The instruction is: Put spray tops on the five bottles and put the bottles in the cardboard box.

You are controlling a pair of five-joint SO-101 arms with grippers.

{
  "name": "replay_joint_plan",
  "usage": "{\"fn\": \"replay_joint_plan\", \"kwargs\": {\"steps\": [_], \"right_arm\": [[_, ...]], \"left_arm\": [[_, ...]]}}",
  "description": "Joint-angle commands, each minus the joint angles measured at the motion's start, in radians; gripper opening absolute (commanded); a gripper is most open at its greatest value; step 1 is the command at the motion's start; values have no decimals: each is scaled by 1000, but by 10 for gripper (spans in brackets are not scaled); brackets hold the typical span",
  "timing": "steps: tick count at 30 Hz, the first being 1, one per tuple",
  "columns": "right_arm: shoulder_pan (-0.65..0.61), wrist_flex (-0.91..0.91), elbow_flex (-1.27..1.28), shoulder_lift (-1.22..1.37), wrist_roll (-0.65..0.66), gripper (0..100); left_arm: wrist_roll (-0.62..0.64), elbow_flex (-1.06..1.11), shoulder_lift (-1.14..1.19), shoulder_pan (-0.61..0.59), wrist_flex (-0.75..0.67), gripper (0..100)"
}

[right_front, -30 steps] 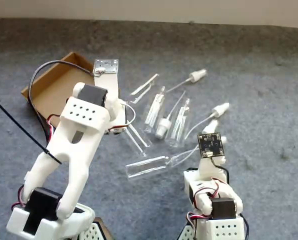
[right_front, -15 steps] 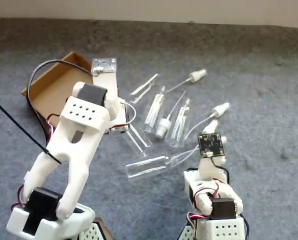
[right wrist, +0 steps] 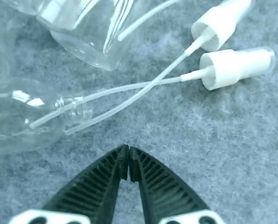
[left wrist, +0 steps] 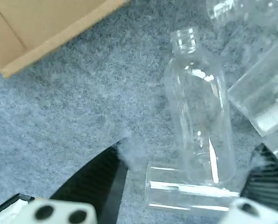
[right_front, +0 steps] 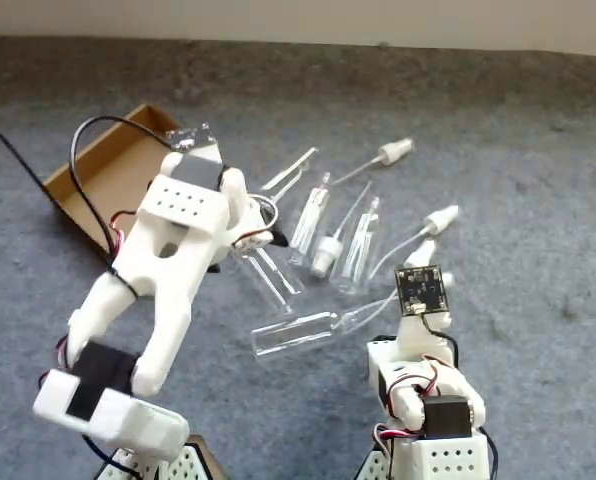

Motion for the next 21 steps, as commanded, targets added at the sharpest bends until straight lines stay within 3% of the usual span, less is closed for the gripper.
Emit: {"fn": "replay_joint_plan", "kwargs": {"steps": [1, 12, 21], "right_arm": [[13, 7, 110, -10, 9, 5], [13, 7, 110, -10, 9, 5], [13, 7, 110, -10, 9, 5]], "left_arm": [[12, -162, 119, -25, -8, 319], [120, -295, 371, -12, -9, 320], [190, -297, 440, 2, -17, 320]]}}
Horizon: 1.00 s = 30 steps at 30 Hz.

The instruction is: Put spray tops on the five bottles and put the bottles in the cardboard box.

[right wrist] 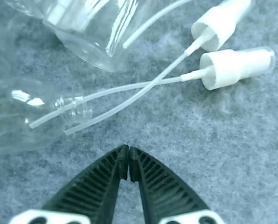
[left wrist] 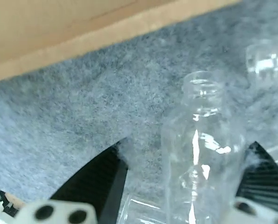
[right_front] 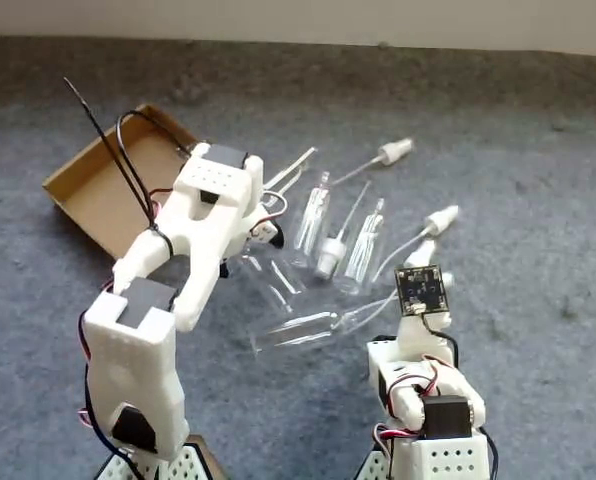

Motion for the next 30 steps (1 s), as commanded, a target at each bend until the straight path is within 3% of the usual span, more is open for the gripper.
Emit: {"fn": "replay_joint_plan", "kwargs": {"steps": [1, 13, 26, 30], "right_arm": [[13, 7, 110, -10, 9, 5], [13, 7, 110, -10, 9, 5], [13, 7, 110, -10, 9, 5], [15, 7, 110, -10, 9, 5]], "left_arm": [[20, -47, -5, 19, -9, 320], [20, -45, -4, 90, -6, 320], [20, -36, -2, 68, -5, 313], [17, -47, 25, 64, -9, 222]]}}
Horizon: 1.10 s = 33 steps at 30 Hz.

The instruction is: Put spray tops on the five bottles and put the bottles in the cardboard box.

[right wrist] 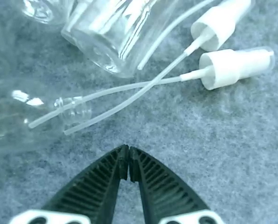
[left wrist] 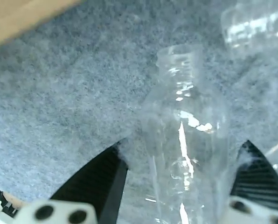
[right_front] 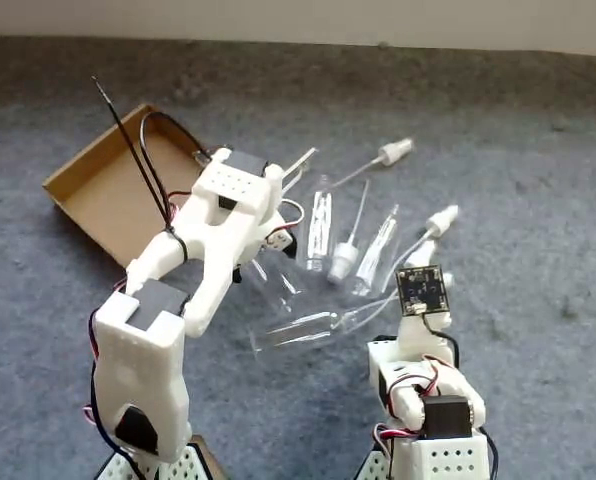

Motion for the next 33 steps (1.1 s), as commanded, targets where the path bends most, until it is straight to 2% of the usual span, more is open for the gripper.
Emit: {"fn": "replay_joint_plan", "kwargs": {"steps": [1, 6, 14, 18, 24, 33], "right_arm": [[12, 7, 110, -10, 9, 5], [12, 7, 110, -10, 9, 5], [12, 7, 110, -10, 9, 5], [12, 7, 110, -10, 9, 5], [12, 7, 110, -10, 9, 5], [12, 7, 110, -10, 9, 5]], "left_arm": [[6, -48, 36, -10, -11, 203], [3, -90, 116, -24, -34, 198], [2, -151, 122, -19, -31, 197], [-9, -193, 120, -18, 48, 197], [-288, -358, 125, -18, 239, 197], [-517, -386, 116, -5, 259, 194]]}}
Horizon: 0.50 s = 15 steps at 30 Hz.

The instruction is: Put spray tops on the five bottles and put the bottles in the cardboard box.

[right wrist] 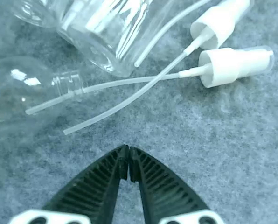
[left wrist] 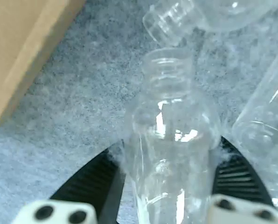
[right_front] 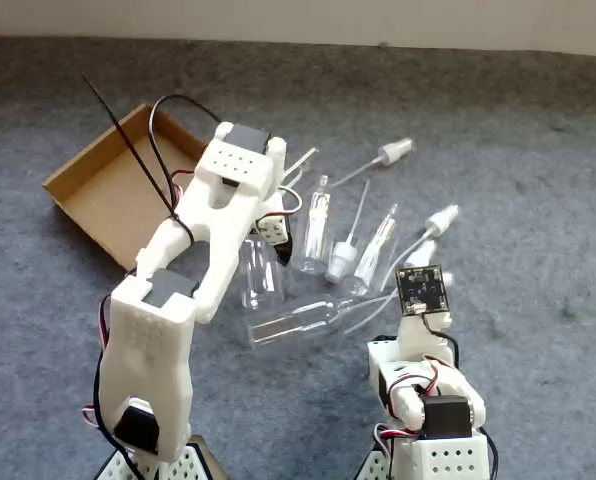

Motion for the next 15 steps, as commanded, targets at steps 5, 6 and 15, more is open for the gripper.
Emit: {"fn": "replay_joint_plan", "kwargs": {"steps": [5, 6, 15], "right_arm": [[13, 7, 110, -10, 9, 5], [13, 7, 110, -10, 9, 5], [13, 7, 110, -10, 9, 5]], "left_arm": [[-163, -44, -130, 22, 31, 193], [-172, -44, -159, 22, 31, 193], [-278, -42, -407, 22, 31, 193]]}}
